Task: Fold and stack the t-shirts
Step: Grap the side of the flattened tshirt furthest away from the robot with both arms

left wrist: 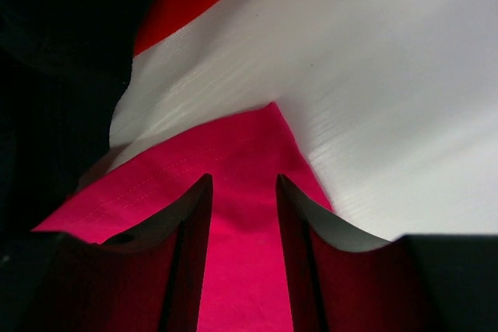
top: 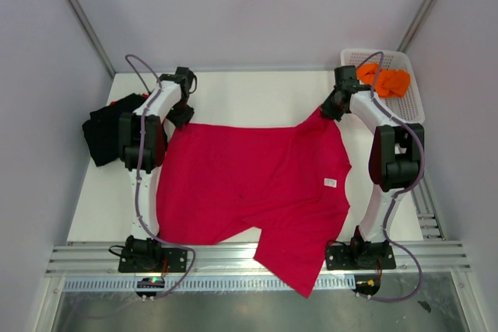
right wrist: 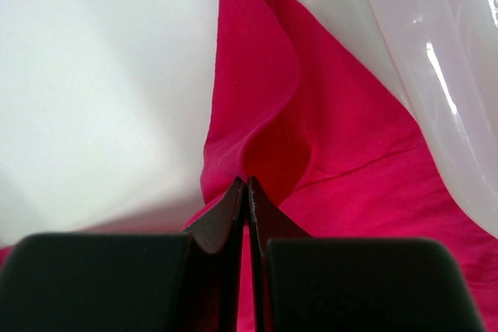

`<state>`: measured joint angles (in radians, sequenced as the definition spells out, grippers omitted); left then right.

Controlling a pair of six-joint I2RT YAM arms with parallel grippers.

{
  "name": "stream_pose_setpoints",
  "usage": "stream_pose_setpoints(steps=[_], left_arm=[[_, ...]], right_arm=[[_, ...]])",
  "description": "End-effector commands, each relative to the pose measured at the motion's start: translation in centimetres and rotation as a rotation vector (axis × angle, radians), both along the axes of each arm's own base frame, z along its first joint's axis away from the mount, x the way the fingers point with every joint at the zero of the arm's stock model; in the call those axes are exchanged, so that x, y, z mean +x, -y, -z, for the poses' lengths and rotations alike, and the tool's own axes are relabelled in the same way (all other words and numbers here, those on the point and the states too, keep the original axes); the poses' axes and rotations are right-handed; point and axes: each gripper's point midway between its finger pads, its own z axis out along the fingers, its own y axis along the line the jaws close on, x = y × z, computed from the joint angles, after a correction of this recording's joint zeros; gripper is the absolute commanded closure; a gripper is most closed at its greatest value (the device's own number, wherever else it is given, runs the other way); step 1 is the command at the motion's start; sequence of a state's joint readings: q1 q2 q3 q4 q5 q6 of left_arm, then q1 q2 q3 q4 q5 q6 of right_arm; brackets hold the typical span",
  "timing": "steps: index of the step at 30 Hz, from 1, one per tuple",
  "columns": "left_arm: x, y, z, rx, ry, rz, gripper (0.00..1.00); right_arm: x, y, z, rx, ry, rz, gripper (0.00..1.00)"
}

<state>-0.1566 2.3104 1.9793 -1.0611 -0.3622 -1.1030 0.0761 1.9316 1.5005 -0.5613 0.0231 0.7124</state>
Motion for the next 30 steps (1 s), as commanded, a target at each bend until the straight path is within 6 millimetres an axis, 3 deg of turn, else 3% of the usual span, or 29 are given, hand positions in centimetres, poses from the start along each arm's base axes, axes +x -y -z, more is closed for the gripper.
stream_pose_setpoints(steps=[1,5,14,16,24,30], left_arm=[[1.8,-0.1,-1.2,-0.017,0.122,-0.112,0.59],[2.5,-0.5,-1.6,-0.004,0.158,-0.159,0.44],[4.9,-0.4,-1.8,-0.035,0.217,-0.178,0.40],[4.8,-0.8,-1.6,-0.011,0.210,-0.195,0.40],[0.9,-2.5,-0.8,0.071,0.109,-0.331,0.41],[0.8,-2.4,-0.4,0.065,0.103,-0.362,0.41]], right_arm=[[1.2,0.2,-1.8,0.007,0.061,0.003,0.93],[1.1,0.1,-2.3,0.008,0.071,-0.005,0.94],[0.7,0.4,-3.1,-0.016,0.086,-0.023,0.93],[0.7,0.3,-3.0,-0.016,0.085,-0.026,0.93],[0.9,0.4,-3.3,-0.017,0.088,-0.028,0.94],[1.0,0.3,-4.0,-0.010,0.098,-0.030,0.94]])
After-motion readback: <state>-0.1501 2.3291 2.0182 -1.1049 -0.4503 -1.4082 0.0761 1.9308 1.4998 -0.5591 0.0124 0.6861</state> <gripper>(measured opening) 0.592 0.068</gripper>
